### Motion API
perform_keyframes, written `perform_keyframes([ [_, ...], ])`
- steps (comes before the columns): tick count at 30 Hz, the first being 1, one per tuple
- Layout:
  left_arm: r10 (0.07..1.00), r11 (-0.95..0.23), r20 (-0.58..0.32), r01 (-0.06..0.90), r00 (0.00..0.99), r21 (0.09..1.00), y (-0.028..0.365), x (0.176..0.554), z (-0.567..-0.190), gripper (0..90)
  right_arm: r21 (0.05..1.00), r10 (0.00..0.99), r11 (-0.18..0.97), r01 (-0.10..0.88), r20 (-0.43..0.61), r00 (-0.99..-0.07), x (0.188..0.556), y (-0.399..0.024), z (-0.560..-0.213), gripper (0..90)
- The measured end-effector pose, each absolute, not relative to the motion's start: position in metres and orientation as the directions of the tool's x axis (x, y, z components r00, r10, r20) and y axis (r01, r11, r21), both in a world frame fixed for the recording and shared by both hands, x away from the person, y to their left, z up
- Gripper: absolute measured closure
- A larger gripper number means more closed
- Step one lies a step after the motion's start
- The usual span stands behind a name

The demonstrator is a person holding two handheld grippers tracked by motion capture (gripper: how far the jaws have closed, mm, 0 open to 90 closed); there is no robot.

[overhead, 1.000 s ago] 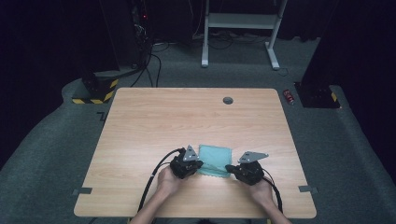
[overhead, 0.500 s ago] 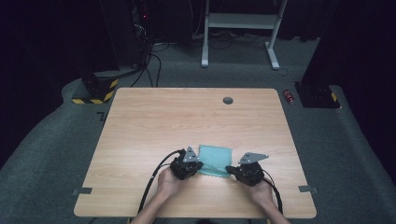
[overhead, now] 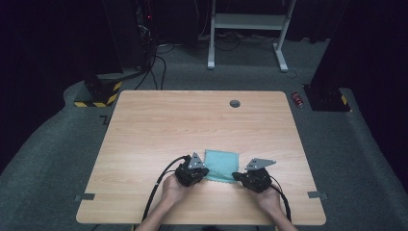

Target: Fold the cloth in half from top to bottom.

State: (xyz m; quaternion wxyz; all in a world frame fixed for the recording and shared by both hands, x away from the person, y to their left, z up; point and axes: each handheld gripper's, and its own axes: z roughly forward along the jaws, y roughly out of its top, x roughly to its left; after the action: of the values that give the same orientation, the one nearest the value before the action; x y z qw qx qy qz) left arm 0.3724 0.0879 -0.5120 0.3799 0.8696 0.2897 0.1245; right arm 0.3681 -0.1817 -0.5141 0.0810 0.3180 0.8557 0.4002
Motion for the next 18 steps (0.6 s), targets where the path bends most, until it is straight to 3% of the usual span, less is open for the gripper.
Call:
perform_keyframes([
  [11,0.596,-0.54,-0.011,0.411,0.803,0.735,0.0903,0.3706,-0.5117,86.2,0.734,0.61,0.477,0.484,0.12,-0.783,0.3676,-0.1819,-0.5148,88.9],
  [18,0.612,-0.519,-0.031,0.431,0.79,0.739,0.0975,0.3691,-0.5121,79.1,0.735,0.612,0.463,0.496,0.14,-0.778,0.3681,-0.1834,-0.5141,86.5],
])
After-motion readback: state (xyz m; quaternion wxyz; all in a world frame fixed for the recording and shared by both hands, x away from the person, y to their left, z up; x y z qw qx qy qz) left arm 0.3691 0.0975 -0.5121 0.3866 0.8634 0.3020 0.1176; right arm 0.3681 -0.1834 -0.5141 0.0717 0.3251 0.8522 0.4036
